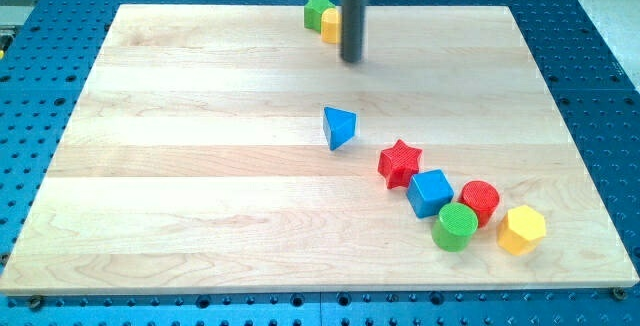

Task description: Move the green star to the left of the yellow heart

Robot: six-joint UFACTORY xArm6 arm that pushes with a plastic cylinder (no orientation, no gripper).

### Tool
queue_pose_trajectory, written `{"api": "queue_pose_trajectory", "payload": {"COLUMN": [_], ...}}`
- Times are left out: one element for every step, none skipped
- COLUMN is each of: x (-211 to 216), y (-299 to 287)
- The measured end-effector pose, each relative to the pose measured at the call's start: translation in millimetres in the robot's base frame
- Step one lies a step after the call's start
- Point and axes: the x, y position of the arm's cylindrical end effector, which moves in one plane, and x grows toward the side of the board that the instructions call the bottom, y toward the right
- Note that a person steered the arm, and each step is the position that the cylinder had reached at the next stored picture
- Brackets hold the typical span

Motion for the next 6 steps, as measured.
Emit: {"api": "queue_pose_trajectory", "payload": {"x": [-55, -107, -107, -106, -105, -107], "y": [34, 1, -24, -62, -90, -149]}}
